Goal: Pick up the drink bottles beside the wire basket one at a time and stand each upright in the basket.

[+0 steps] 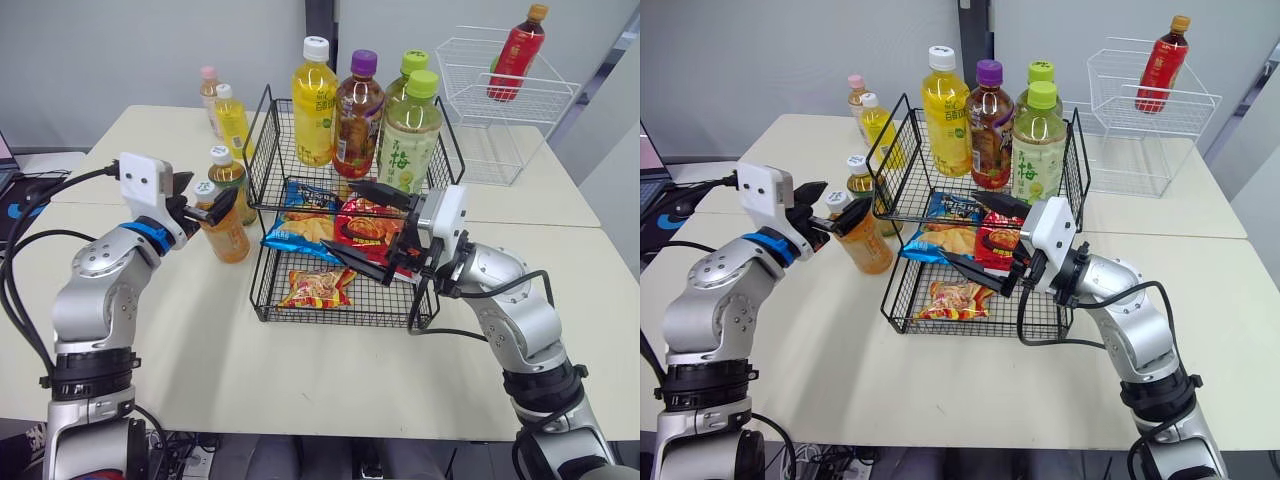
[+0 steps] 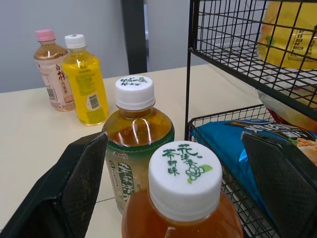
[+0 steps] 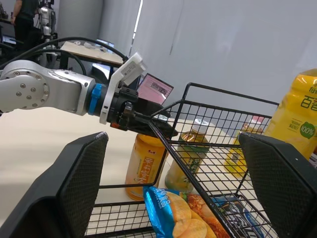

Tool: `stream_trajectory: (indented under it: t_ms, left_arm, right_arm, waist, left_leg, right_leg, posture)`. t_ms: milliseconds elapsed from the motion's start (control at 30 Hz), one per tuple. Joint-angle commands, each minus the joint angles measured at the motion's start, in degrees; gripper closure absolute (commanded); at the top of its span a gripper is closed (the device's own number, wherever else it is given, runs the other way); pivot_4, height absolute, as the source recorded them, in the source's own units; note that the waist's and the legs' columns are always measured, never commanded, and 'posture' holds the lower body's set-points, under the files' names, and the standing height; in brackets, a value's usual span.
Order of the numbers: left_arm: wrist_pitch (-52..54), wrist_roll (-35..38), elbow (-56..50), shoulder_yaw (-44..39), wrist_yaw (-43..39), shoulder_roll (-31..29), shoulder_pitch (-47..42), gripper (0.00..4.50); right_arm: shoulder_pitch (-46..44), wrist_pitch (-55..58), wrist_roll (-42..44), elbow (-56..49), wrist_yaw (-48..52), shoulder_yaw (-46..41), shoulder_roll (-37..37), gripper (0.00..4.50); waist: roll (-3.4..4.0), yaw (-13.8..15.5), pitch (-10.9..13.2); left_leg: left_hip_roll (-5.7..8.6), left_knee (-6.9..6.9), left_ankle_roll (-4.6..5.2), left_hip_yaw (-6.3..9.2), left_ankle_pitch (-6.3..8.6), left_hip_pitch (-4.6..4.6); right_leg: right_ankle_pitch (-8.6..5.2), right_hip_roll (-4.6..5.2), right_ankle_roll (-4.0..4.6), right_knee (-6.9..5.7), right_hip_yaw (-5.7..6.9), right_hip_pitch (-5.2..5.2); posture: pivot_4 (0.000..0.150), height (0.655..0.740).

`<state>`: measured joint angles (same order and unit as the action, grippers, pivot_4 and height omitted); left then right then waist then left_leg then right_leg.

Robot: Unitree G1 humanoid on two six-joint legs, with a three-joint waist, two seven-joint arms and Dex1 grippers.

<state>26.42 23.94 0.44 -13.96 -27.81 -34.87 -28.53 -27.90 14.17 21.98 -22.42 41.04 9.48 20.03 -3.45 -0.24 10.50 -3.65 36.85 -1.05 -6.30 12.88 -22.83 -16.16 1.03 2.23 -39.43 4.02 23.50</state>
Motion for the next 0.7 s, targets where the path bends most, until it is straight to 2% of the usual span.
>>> stream_trajectory:
  t_ms: [33, 133, 400, 600, 700]
  left_arm:
    - [-2.39, -1.21, 0.65, 0.65, -0.98, 0.37, -1.96, 0.02]
    - [-2.86, -1.72, 1.33, 0.77, -1.17, 0.43, -2.22, 0.57]
    - [-1.72, -1.85, 0.36, 0.0, -1.31, 0.06, -0.34, 3.13]
    - [-1.72, -1.95, 0.29, -0.42, -1.13, -0.2, -0.1, 3.14]
    - [-1.43, 1.72, -1.87, -3.47, -2.54, -0.83, -1.37, 3.14]
  right_arm:
    - [0.13, -0.12, 0.3, -3.1, -0.89, -1.71, 0.45, 0.0]
    - [0.4, 0.15, 0.39, -3.75, -1.16, -1.94, 0.62, 0.0]
    - [0.45, 0.74, 0.4, -4.48, -1.66, -2.06, 0.57, 0.0]
    - [-0.24, 0.88, 0.25, -3.93, -1.63, -1.78, 0.05, 0.0]
    - [-0.42, 0.24, -0.1, -3.56, -1.72, -1.86, -0.26, 0.0]
  waist:
    - [0.0, 0.02, 0.0]
    - [0.0, -0.01, 0.0]
    - [0.0, 0.0, 0.0]
    - [0.0, -0.01, 0.0]
    - [0.0, -0.04, 0.0]
  left_leg:
    - [0.0, 0.0, 0.0, 0.0, 0.0, 0.0]
    - [0.0, 0.0, 0.0, 0.0, 0.0, 0.0]
    - [0.0, 0.01, 0.0, 0.01, 0.0, 0.0]
    - [0.0, 0.01, 0.0, 0.01, 0.0, 0.01]
    - [-0.01, 0.01, 0.0, 0.01, 0.0, 0.0]
  right_leg:
    - [0.0, 0.0, 0.0, 0.0, 0.01, 0.0]
    - [0.0, 0.0, -0.01, 0.0, 0.0, 0.0]
    - [-0.01, 0.0, -0.01, 0.0, 0.02, 0.0]
    - [-0.01, 0.0, -0.01, -0.01, 0.01, 0.0]
    - [-0.01, 0.0, -0.01, -0.01, 0.01, 0.0]
  posture:
    - [0.15, 0.74]
    - [0.15, 0.74]
    - [0.15, 0.74]
    - [0.15, 0.74]
    - [0.15, 0.74]
